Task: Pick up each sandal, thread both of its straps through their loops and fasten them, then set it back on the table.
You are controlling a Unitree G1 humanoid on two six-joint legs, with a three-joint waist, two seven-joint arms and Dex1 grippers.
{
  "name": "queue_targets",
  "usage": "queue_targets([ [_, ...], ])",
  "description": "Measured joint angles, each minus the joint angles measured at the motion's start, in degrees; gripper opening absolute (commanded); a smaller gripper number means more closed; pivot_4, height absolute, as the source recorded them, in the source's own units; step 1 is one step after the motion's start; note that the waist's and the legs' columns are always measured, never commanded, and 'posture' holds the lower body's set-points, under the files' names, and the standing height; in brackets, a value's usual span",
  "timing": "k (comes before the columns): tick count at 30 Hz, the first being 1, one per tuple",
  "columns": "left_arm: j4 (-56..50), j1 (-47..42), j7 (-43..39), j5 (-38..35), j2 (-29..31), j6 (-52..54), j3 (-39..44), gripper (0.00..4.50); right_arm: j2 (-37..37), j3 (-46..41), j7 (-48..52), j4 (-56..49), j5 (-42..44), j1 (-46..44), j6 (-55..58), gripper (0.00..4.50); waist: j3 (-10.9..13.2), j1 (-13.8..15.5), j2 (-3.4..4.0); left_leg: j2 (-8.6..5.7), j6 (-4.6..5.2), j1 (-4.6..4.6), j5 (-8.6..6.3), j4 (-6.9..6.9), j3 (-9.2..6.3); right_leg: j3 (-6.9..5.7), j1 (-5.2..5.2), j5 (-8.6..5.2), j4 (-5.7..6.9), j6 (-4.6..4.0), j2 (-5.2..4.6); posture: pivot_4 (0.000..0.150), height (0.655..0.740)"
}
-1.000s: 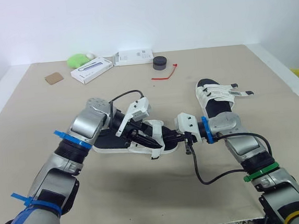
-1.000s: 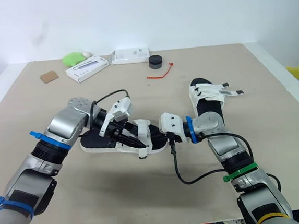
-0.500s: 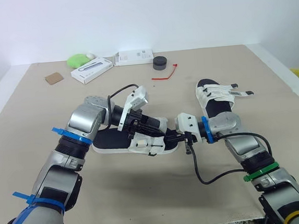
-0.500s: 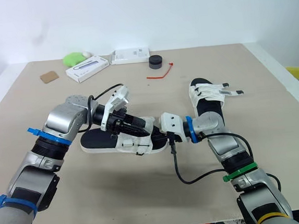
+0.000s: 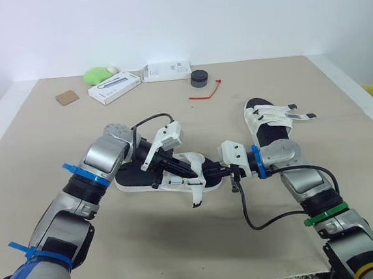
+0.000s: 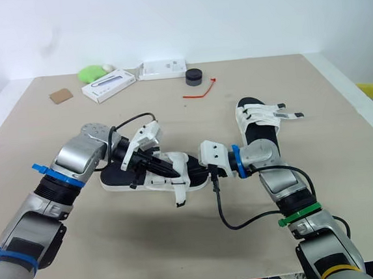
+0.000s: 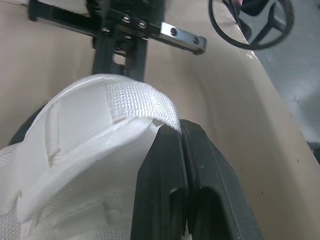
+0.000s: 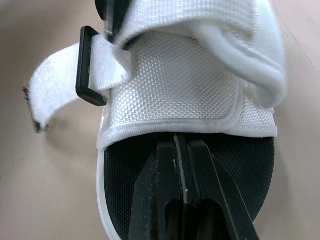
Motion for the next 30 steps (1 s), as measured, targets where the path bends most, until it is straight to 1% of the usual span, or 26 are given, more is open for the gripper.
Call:
queue_targets([
  [9, -2.6, 0.3, -0.4, -0.6, 0.9, 0.7, 0.0, 0.03, 0.1, 0.0, 0.0, 0.2, 0.0, -0.2, 0.0, 0.00, 0.0, -0.1, 0.00, 0.02, 0.00, 0.00, 0.00, 0.00, 0.00, 0.00, -0.01, 0.00, 0.00, -0.01, 0.03, 0.150, 0.7400],
  [12, -4.0, 0.4, -1.6, -0.7, 2.2, 0.8, -0.3, 0.80, 0.3, 0.1, 0.1, 0.5, -0.1, -0.3, 0.0, 0.00, 0.0, -0.4, 0.00, 0.04, 0.00, -0.01, 0.00, 0.00, 0.00, 0.00, -0.02, -0.01, 0.00, -0.02, 0.05, 0.150, 0.7400],
  [13, -4.5, 0.4, -2.2, -0.8, 2.9, 1.1, -0.3, 1.30, 0.3, 0.1, 0.1, 0.6, -0.1, -0.3, -0.1, 0.00, 0.0, -0.5, 0.00, 0.04, 0.01, -0.01, 0.00, 0.00, -0.01, -0.01, -0.01, -0.01, 0.00, -0.02, 0.05, 0.150, 0.7400],
  [14, -4.8, 0.4, -2.6, -0.8, 3.2, 1.5, -0.3, 1.62, 0.3, 0.1, 0.1, 0.6, -0.1, -0.3, -0.1, 0.00, 0.0, -0.5, 0.00, 0.04, 0.01, -0.01, 0.00, 0.00, -0.02, -0.02, -0.01, -0.01, 0.00, -0.02, 0.04, 0.150, 0.7400],
  [15, -5.2, 0.4, -2.9, -0.9, 3.4, 1.7, -0.4, 2.21, 0.3, 0.0, 0.1, 0.7, -0.1, -0.4, -0.1, 0.00, 0.0, -0.6, 0.00, 0.03, 0.00, -0.01, 0.00, 0.00, -0.01, -0.01, 0.00, -0.02, 0.00, 0.01, 0.03, 0.150, 0.7400],
  [16, -5.6, 0.4, -3.3, -1.0, 3.5, 1.7, -0.4, 2.51, 0.3, 0.0, 0.1, 0.7, -0.1, -0.4, -0.1, 0.00, 0.0, -0.6, 0.00, 0.02, 0.00, -0.01, 0.00, 0.00, 0.00, 0.00, 0.00, -0.03, 0.00, 0.04, 0.02, 0.150, 0.7400],
  [17, -5.9, 0.4, -3.7, -0.9, 3.8, 1.6, -0.5, 2.93, 0.3, 0.0, 0.1, 0.8, -0.1, -0.4, -0.1, 0.00, 0.0, -0.6, 0.00, 0.02, 0.00, 0.00, 0.00, 0.00, 0.01, 0.01, 0.00, -0.03, 0.00, 0.05, 0.02, 0.150, 0.7400],
  [22, -6.6, 0.4, -5.0, -1.4, 6.7, 1.9, -0.6, 2.93, 0.4, 0.0, 0.1, 0.9, -0.1, -0.4, -0.1, 0.00, 0.0, -0.6, 0.00, 0.04, 0.00, 0.00, 0.00, 0.00, 0.00, 0.00, -0.01, -0.05, 0.01, 0.06, 0.05, 0.150, 0.7400],
  [26, -9.7, 0.1, -5.2, -6.3, 13.5, 4.8, -0.7, 2.93, 0.4, 0.0, 0.1, 0.8, -0.1, -0.4, -0.1, 0.00, 0.0, -0.7, 0.00, 0.06, 0.01, -0.01, 0.00, 0.00, 0.00, 0.00, -0.03, -0.07, 0.02, 0.09, 0.03, 0.150, 0.7400],
  [27, -10.6, -0.1, -5.2, -7.6, 14.9, 5.6, -0.6, 2.93, 0.4, 0.0, 0.1, 0.9, -0.1, -0.4, -0.1, 0.00, 0.0, -0.7, 0.00, 0.05, 0.00, -0.01, 0.00, 0.00, 0.00, 0.00, -0.03, -0.17, 0.02, 0.24, 0.03, 0.150, 0.7400],
  [29, -13.6, 0.0, -5.2, -11.4, 18.4, 7.5, -0.6, 2.93, 0.4, 0.0, 0.1, 0.9, -0.1, -0.5, -0.1, 0.00, 0.0, -0.7, -0.01, 0.05, 0.01, -0.02, -0.01, 0.00, 0.00, 0.00, -0.04, -0.20, 0.01, 0.29, 0.01, 0.150, 0.7400],
  [30, -16.6, 0.6, -5.2, -14.6, 21.4, 9.0, -0.4, 2.93, 0.5, 0.0, 0.1, 0.8, -0.1, -0.5, -0.1, 0.00, 0.0, -0.7, -0.01, 0.05, 0.01, -0.04, -0.02, 0.00, 0.00, 0.01, -0.06, -0.21, 0.01, 0.31, 0.01, 0.150, 0.7400],
])
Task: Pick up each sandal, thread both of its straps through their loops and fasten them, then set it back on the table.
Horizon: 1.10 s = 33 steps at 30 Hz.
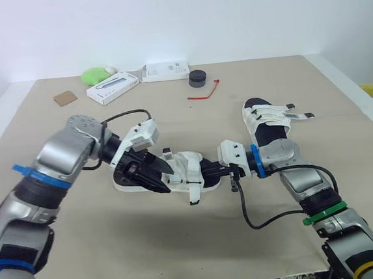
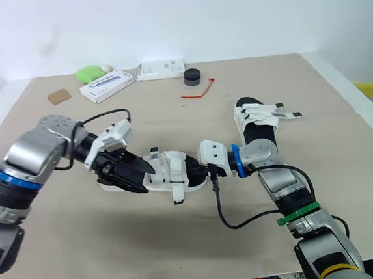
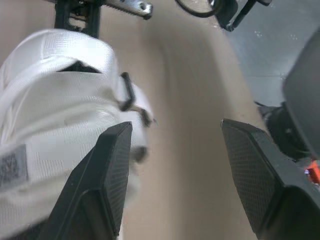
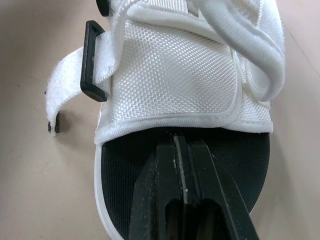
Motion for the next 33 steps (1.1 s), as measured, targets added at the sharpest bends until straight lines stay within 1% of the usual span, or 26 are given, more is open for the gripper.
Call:
queue_targets([
  [1, -3.5, 1.0, -0.1, -3.2, 2.9, 1.6, 0.8, 2.93, 0.0, -0.1, 0.1, 0.0, 0.0, 0.0, 0.0, 0.00, 0.0, 0.0, 0.02, -0.01, 0.01, 0.02, -0.01, 0.00, 0.00, 0.00, 0.00, -0.04, 0.02, 0.01, -0.01, 0.150, 0.7400],
  [2, -5.1, 1.8, -0.2, -4.7, 4.1, 2.5, 1.2, 2.93, -0.1, -0.1, 0.1, 0.1, 0.0, 0.0, 0.0, 0.00, 0.0, 0.0, 0.01, -0.01, 0.01, 0.02, -0.02, 0.00, -0.01, -0.02, 0.01, -0.05, 0.02, 0.00, -0.02, 0.150, 0.7400],
  [3, -6.3, 2.6, -0.2, -5.9, 4.6, 3.2, 1.5, 2.93, -0.1, -0.1, 0.2, 0.1, 0.0, 0.0, 0.0, 0.00, 0.0, 0.0, 0.01, -0.01, 0.01, 0.03, -0.02, 0.00, -0.01, -0.02, 0.02, -0.05, 0.03, 0.00, -0.02, 0.150, 0.7400],
  [4, -8.9, 5.6, 0.4, -7.3, 4.8, 4.8, 3.2, 2.93, -0.1, -0.1, 0.1, 0.2, 0.0, 0.0, 0.0, 0.00, 0.0, 0.0, 0.03, -0.02, 0.01, 0.05, -0.02, 0.00, 0.02, 0.00, 0.03, -0.04, 0.02, 0.00, -0.03, 0.150, 0.7400],
  [7, -13.2, 12.5, 3.5, -8.8, 4.1, 6.7, 4.0, 2.93, 0.0, -0.1, 0.1, 0.4, 0.0, -0.1, -0.1, 0.00, 0.0, 0.0, 0.02, -0.02, 0.00, 0.06, -0.01, 0.00, 0.00, -0.02, 0.03, -0.05, 0.06, -0.01, -0.04, 0.150, 0.7400],
  [9, -14.7, 17.5, 8.0, -8.5, 2.1, 6.5, 4.9, 2.93, 0.0, -0.1, 0.2, 0.4, 0.0, -0.1, 0.0, 0.00, 0.0, 0.0, 0.00, 0.01, -0.02, 0.06, 0.00, 0.01, -0.03, -0.06, 0.03, -0.04, 0.06, -0.04, -0.02, 0.150, 0.7400],
  [11, -14.7, 20.5, 13.4, -8.3, -1.2, 6.6, 6.6, 2.93, -0.1, -0.1, 0.3, 0.5, 0.0, -0.1, 0.0, 0.00, 0.0, 0.1, -0.02, 0.01, -0.05, 0.07, 0.02, 0.01, -0.06, -0.10, 0.05, -0.02, 0.07, -0.08, -0.03, 0.150, 0.7400],
  [12, -14.7, 21.8, 16.6, -8.2, -3.3, 6.5, 7.7, 2.93, -0.1, -0.1, 0.3, 0.5, 0.0, -0.1, -0.1, 0.00, 0.0, 0.1, -0.02, 0.01, -0.05, 0.09, 0.03, 0.01, -0.05, -0.09, 0.05, 0.00, 0.07, -0.08, -0.03, 0.150, 0.7400],
  [15, -15.4, 24.2, 21.8, -7.8, -6.4, 5.7, 9.2, 2.93, -0.1, -0.1, 0.4, 0.5, 0.0, -0.1, -0.2, 0.00, 0.0, 0.1, -0.01, 0.02, -0.06, 0.10, 0.03, 0.00, -0.05, -0.09, 0.05, 0.00, 0.08, -0.11, -0.03, 0.150, 0.7400],
  [16, -15.4, 25.4, 24.3, -6.8, -8.1, 4.6, 9.6, 2.93, -0.1, -0.1, 0.6, 0.5, 0.0, -0.1, -0.4, 0.00, 0.0, 0.1, -0.01, 0.02, -0.06, 0.09, 0.02, 0.00, -0.06, -0.10, 0.05, 0.19, 0.06, -0.43, -0.03, 0.150, 0.7400],
  [20, -15.1, 28.9, 31.3, -2.9, -12.8, 1.0, 9.6, 2.93, -0.1, -0.1, 0.7, 0.6, 0.0, -0.1, -0.5, 0.00, 0.0, 0.2, 0.00, -0.02, -0.06, 0.07, 0.02, -0.01, -0.05, -0.10, 0.06, 0.21, 0.02, -0.44, -0.09, 0.150, 0.7400],
  [22, -14.9, 30.7, 33.1, -1.1, -13.5, -0.2, 9.3, 2.93, -0.1, -0.1, 0.8, 0.6, 0.0, -0.1, -0.5, 0.00, 0.0, 0.2, 0.01, -0.03, -0.06, 0.07, 0.02, -0.01, -0.05, -0.11, 0.05, 0.21, 0.01, -0.43, -0.10, 0.150, 0.7400],
  [25, -14.4, 30.8, 34.3, -0.2, -14.5, -0.7, 9.3, 2.93, -0.2, -0.1, 0.9, 0.6, -0.1, -0.1, -0.5, 0.00, 0.0, 0.2, 0.00, -0.03, -0.06, 0.08, 0.02, -0.01, -0.06, -0.12, 0.08, 0.22, 0.01, -0.42, -0.11, 0.150, 0.7400],
  [30, -13.9, 30.8, 35.1, 0.1, -15.9, -0.7, 9.3, 2.93, -0.3, -0.1, 0.9, 0.6, -0.1, -0.1, -0.5, 0.00, 0.0, 0.2, 0.00, -0.03, -0.06, 0.08, 0.02, -0.02, -0.05, -0.13, 0.08, 0.21, 0.01, -0.42, -0.11, 0.150, 0.7400],
  [31, -13.2, 30.7, 35.1, 0.1, -17.2, -0.7, 9.0, 2.93, -0.3, -0.1, 1.0, 0.6, -0.1, -0.2, -0.5, 0.00, 0.0, 0.2, 0.01, -0.04, -0.06, 0.09, 0.02, -0.01, -0.05, -0.13, 0.08, 0.21, 0.01, -0.41, -0.12, 0.150, 0.7400],
  [33, -12.7, 30.5, 34.8, 0.1, -17.5, -0.6, 7.9, 2.93, -0.3, -0.1, 1.0, 0.6, -0.1, -0.2, -0.5, 0.00, 0.0, 0.2, 0.00, -0.04, -0.06, 0.08, 0.02, -0.01, -0.04, -0.12, 0.08, 0.22, 0.01, -0.40, -0.12, 0.150, 0.7400],
])
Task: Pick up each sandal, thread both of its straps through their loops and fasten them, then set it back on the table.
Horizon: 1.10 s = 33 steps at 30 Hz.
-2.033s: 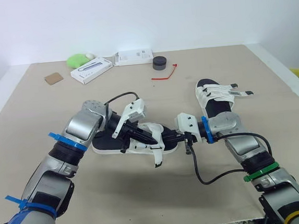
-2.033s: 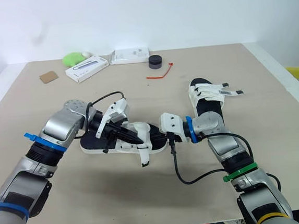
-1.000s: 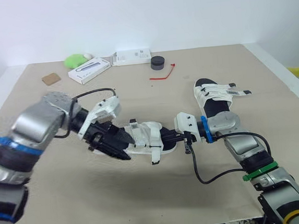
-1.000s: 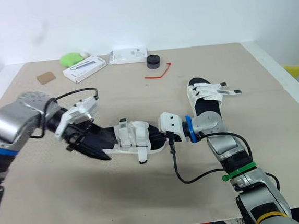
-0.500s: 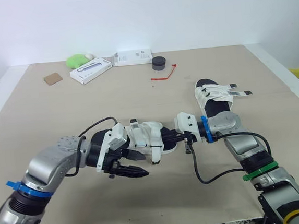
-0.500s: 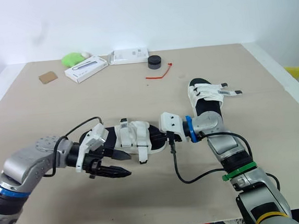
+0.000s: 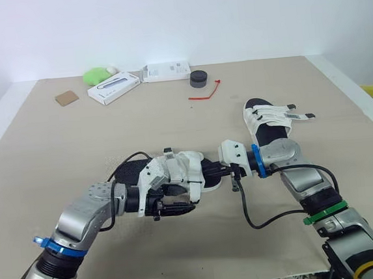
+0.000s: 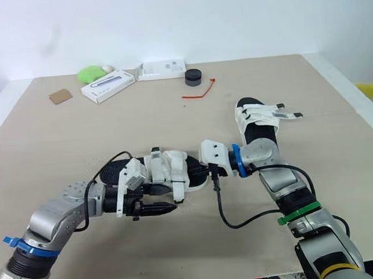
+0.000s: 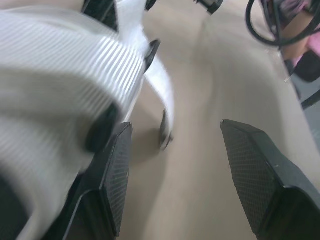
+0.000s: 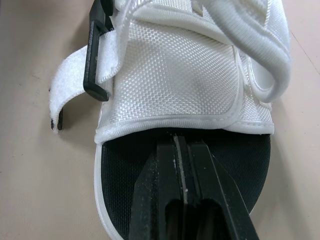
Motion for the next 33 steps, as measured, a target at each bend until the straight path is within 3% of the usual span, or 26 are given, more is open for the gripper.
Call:
queue_targets([
  [10, 0.9, -1.3, -2.1, -0.1, -2.0, 0.9, -0.8, 2.93, 0.0, 0.0, 0.0, 0.0, 0.0, 0.0, 0.0, 0.00, 0.0, 0.0, 0.00, 0.00, 0.00, 0.00, 0.00, 0.00, -0.01, -0.01, 0.01, 0.00, 0.00, 0.00, 0.01, 0.150, 0.7400],
  [13, 1.0, -1.6, -2.1, -0.1, -2.9, 2.1, -1.1, 2.12, -0.1, 0.0, 0.1, 0.0, 0.0, 0.0, 0.0, 0.00, 0.0, 0.0, 0.00, -0.01, 0.00, 0.00, 0.00, 0.00, -0.01, -0.01, 0.01, -0.01, -0.01, 0.01, 0.00, 0.150, 0.7400],
  [17, 1.4, -1.8, -2.0, 0.0, -3.6, 2.6, -1.6, 0.10, -0.1, 0.0, 0.1, 0.0, 0.0, 0.0, 0.1, 0.00, 0.0, 0.0, 0.00, -0.01, 0.00, 0.01, 0.00, 0.00, -0.01, -0.01, 0.03, 0.00, -0.01, 0.02, -0.01, 0.150, 0.7400],
  [22, 2.6, -2.2, -2.3, -0.2, -3.3, 3.8, -1.6, 0.04, -0.1, 0.0, 0.1, 0.0, 0.0, 0.0, 0.2, 0.00, 0.0, 0.0, 0.00, -0.01, 0.00, 0.06, 0.01, 0.00, -0.01, 0.00, 0.06, -0.04, -0.01, 0.11, 0.01, 0.150, 0.7400],
  [33, -2.6, 4.4, -8.8, -3.3, 5.0, 4.4, -1.5, 0.04, -0.1, 0.1, 0.3, 0.0, 0.0, -0.1, 0.2, 0.00, 0.0, 0.0, 0.00, 0.00, 0.01, 0.04, 0.00, -0.01, 0.00, -0.01, 0.04, -0.10, -0.02, 0.14, -0.01, 0.150, 0.7400],
])
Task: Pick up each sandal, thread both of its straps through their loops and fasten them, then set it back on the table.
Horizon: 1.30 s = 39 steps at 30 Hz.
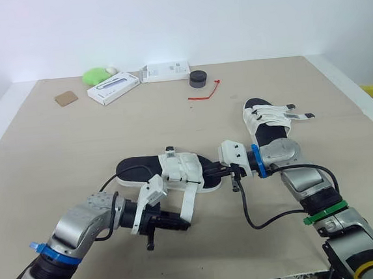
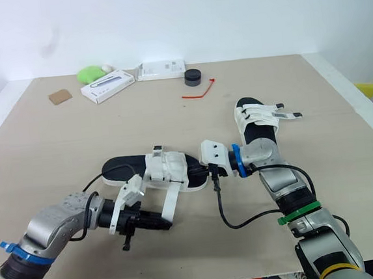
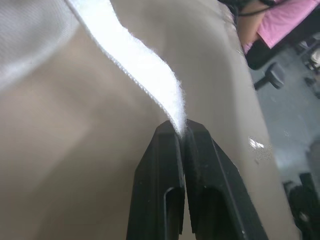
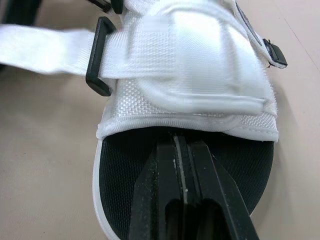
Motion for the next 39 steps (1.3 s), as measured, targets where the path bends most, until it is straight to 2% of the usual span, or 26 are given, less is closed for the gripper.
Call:
queue_targets([
  [8, -2.3, 2.6, -0.6, -0.2, 1.9, -3.3, 1.1, 0.04, 0.0, 0.4, 1.0, 0.3, 0.0, -0.7, -0.2, 0.00, 0.0, 0.0, 0.00, 0.07, 0.00, 0.03, -0.02, -0.06, -0.02, -0.05, -0.01, -0.16, 0.00, 0.08, 0.06, 0.150, 0.7400],
  [11, -2.3, 2.7, -0.4, 1.5, 1.9, -6.0, 0.8, 1.04, 0.0, 0.4, 1.0, 0.8, 0.0, -0.8, -0.3, 0.00, 0.0, 0.0, 0.00, 0.06, 0.00, 0.02, -0.02, -0.06, -0.02, -0.05, -0.01, -0.09, 0.00, -0.04, 0.05, 0.150, 0.7400],
  [13, -2.2, 2.7, -0.6, 2.7, 1.9, -8.8, 0.7, 1.91, 0.0, 0.4, 1.0, 0.9, 0.0, -0.9, -0.3, 0.00, 0.0, 0.0, 0.00, 0.04, 0.00, 0.02, -0.02, -0.06, -0.01, -0.04, 0.00, 0.01, 0.00, -0.17, 0.02, 0.150, 0.7400],
  [14, -2.2, 2.8, -1.0, 3.5, 2.0, -10.3, 0.6, 2.05, 0.0, 0.5, 1.0, 0.9, 0.0, -0.9, -0.3, 0.00, 0.0, 0.0, 0.00, 0.04, 0.00, 0.02, -0.02, -0.06, 0.00, -0.04, 0.00, 0.02, 0.00, -0.16, 0.02, 0.150, 0.7400],
  [16, -2.1, 2.8, -2.2, 5.8, 2.2, -15.5, 0.5, 2.71, 0.0, 0.5, 1.0, 1.0, 0.0, -0.9, -0.3, 0.00, 0.0, 0.0, 0.00, 0.03, -0.01, 0.03, -0.01, -0.05, 0.01, -0.04, 0.00, 0.01, -0.01, -0.13, 0.01, 0.150, 0.7400],
  [17, -1.8, 2.8, -3.5, 8.9, 2.8, -22.2, 0.2, 2.71, 0.0, 0.5, 1.0, 1.0, 0.0, -0.9, -0.3, 0.00, 0.0, 0.0, 0.00, 0.03, -0.01, 0.03, -0.01, -0.05, 0.02, -0.03, 0.00, 0.02, -0.01, -0.17, 0.01, 0.150, 0.7400],
  [18, -1.7, 2.8, -3.7, 9.4, 2.9, -23.3, 0.2, 2.71, 0.0, 0.5, 1.0, 1.0, 0.0, -0.9, -0.3, 0.00, 0.0, 0.0, 0.00, 0.03, -0.01, 0.03, -0.01, -0.05, 0.02, -0.03, 0.00, 0.02, -0.01, -0.17, 0.01, 0.150, 0.7400],
  [20, 0.9, 2.8, -7.3, 16.3, 5.8, -39.8, 0.5, 2.71, 0.0, 0.8, 1.1, 1.1, 0.0, -1.1, -0.5, 0.00, 0.0, 0.0, 0.01, 0.06, -0.01, 0.04, -0.02, -0.06, 0.04, -0.05, 0.00, 0.01, -0.02, -0.24, 0.02, 0.150, 0.7400],
  [21, 1.4, 2.8, -7.7, 17.3, 6.1, -42.3, 0.7, 2.71, 0.0, 0.8, 1.1, 1.1, 0.0, -1.1, -0.6, 0.00, 0.0, 0.0, 0.01, 0.07, -0.01, 0.04, -0.02, -0.06, 0.04, -0.06, 0.00, 0.01, -0.02, -0.25, 0.02, 0.150, 0.7400],
  [24, 5.6, 1.6, -8.7, 22.9, 6.4, -59.5, 0.9, 2.71, 0.0, 0.8, 1.1, 1.4, 0.0, -1.2, -0.7, 0.00, 0.0, 0.1, 0.00, 0.06, -0.01, 0.04, -0.01, -0.06, 0.06, -0.07, 0.00, 0.02, -0.04, -0.27, -0.03, 0.150, 0.7400],
  [26, 8.3, 0.0, -8.3, 25.5, 6.0, -68.1, 1.1, 2.71, 0.0, 0.8, 1.1, 1.4, 0.0, -1.3, -0.7, 0.00, 0.0, 0.1, 0.00, 0.06, 0.00, 0.05, -0.01, -0.06, 0.10, -0.11, 0.01, 0.06, -0.05, -0.32, -0.09, 0.150, 0.7400],
  [27, 11.1, -1.7, -7.0, 27.9, 4.5, -76.4, 1.3, 2.71, 0.0, 0.9, 1.1, 1.5, 0.0, -1.4, -0.7, 0.00, 0.0, 0.1, 0.00, 0.07, 0.00, 0.06, -0.01, -0.06, 0.17, -0.14, 0.01, 0.11, -0.07, -0.32, -0.15, 0.150, 0.7400],
  [32, 17.8, -8.5, -1.6, 36.5, -0.1, -97.8, -0.2, 2.71, 0.1, 1.1, 1.1, 1.6, 0.0, -1.5, -0.9, 0.00, 0.0, 0.0, -0.01, 0.10, 0.02, 0.08, -0.03, -0.06, 0.33, -0.16, 0.00, 0.21, -0.11, -0.31, -0.22, 0.150, 0.7400],
  [39, 22.5, -9.5, 1.9, 39.4, -0.4, -103.3, -5.4, 2.71, 0.0, 1.1, 1.1, 1.6, 0.0, -1.5, -0.9, 0.00, 0.0, 0.0, -0.01, 0.11, 0.07, 0.12, -0.05, -0.07, 0.36, -0.16, 0.01, 0.21, -0.10, -0.28, -0.19, 0.150, 0.7400],
])
